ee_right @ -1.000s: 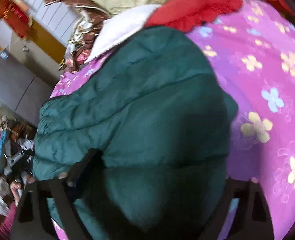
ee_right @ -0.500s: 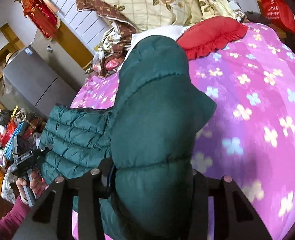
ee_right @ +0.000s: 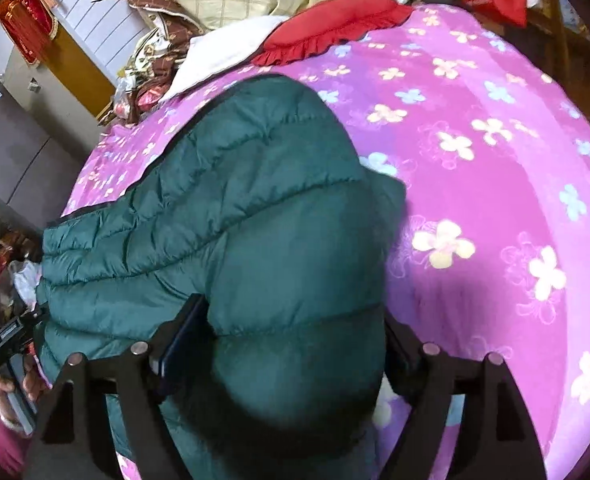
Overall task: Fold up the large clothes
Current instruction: 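Release the jacket and withdraw both grippers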
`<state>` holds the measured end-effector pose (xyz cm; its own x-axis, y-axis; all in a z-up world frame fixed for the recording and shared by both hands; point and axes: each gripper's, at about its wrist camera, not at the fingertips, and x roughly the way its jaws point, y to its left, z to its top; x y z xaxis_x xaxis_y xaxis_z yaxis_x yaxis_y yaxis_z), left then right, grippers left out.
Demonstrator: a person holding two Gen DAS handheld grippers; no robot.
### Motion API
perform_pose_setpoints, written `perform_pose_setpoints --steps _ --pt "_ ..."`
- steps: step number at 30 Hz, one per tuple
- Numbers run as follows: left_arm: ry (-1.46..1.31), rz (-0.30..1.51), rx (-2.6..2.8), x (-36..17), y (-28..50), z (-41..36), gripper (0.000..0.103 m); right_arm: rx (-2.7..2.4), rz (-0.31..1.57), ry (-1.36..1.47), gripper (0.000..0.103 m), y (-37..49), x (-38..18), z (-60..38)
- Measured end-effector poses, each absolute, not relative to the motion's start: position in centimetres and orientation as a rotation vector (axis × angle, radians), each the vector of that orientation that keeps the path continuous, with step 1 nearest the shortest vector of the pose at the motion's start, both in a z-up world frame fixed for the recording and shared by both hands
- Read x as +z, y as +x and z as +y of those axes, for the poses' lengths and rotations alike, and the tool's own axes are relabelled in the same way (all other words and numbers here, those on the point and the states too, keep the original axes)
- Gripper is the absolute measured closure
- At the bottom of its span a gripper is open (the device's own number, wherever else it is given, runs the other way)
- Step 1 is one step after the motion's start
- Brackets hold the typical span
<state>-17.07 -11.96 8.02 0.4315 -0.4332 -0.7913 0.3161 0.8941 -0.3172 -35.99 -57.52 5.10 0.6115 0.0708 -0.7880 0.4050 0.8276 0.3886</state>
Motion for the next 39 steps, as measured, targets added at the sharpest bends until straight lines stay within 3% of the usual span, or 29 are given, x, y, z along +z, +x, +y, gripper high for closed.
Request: perform_pose_setpoints --steps 6,19,39 --pt "0.028 0.864 -0.365 11.8 -20.1 -12.4 0.059 -0.313 0.860 0.447 0.020 -38.1 9.1 -55.7" --pt "0.085 0.755 -0.345 14.2 -24.5 -15.5 0.059 -0.322 0.720 0.286 0.011 -40.2 14.8 -46.7" --pt "0.144 0.668 -0.305 14.2 -27.9 -17.6 0.059 -0.288 0.664 0.171 0.007 -39.2 14.3 -38.6"
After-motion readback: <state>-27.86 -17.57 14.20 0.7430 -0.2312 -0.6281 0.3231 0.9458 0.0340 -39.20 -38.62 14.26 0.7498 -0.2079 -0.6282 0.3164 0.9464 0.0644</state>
